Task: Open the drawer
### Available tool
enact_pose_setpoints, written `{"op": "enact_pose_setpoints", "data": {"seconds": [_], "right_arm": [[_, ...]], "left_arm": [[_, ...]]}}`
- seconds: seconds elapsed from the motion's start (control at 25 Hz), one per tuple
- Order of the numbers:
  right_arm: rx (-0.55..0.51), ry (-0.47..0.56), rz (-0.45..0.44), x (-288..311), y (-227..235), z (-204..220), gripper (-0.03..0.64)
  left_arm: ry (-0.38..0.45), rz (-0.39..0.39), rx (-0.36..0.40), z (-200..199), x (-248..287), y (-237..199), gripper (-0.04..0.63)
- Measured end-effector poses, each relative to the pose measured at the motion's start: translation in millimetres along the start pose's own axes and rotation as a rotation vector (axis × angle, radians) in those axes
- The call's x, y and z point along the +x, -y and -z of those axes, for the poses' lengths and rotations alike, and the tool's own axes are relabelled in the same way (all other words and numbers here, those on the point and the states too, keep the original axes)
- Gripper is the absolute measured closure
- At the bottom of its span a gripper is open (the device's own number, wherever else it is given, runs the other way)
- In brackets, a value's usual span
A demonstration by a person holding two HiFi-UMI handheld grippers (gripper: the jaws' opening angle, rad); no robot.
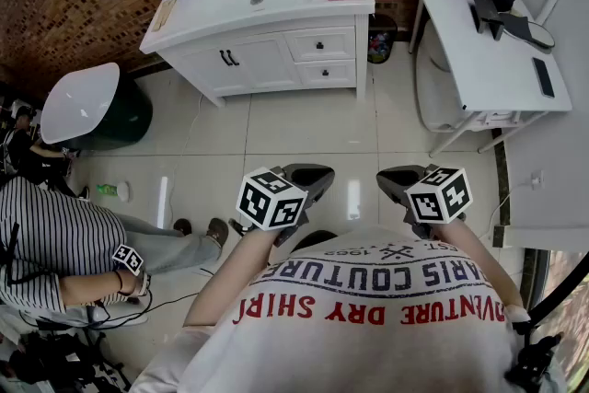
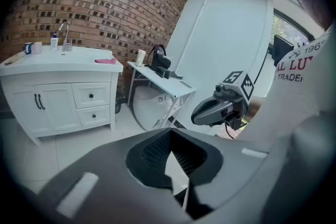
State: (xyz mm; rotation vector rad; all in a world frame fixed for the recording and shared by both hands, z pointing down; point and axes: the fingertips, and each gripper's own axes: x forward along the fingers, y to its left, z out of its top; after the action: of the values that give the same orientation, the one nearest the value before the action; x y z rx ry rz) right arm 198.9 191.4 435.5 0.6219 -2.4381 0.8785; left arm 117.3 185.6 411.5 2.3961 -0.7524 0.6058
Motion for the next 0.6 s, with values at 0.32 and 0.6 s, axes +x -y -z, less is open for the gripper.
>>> {"op": "enact_pose_setpoints", "data": {"seconds": [0.32, 0.6], "right_arm": [[-0.004, -0.021, -0.007, 22, 9, -4, 0.611], [-0.002, -0.052, -0.012, 73, 30, -45, 0.611]], "left_arm": [[0.006, -0.013, -0.034, 11, -1, -25, 0.598], [0.009, -0.011, -0.071, 0, -5, -91, 0.598]]}}
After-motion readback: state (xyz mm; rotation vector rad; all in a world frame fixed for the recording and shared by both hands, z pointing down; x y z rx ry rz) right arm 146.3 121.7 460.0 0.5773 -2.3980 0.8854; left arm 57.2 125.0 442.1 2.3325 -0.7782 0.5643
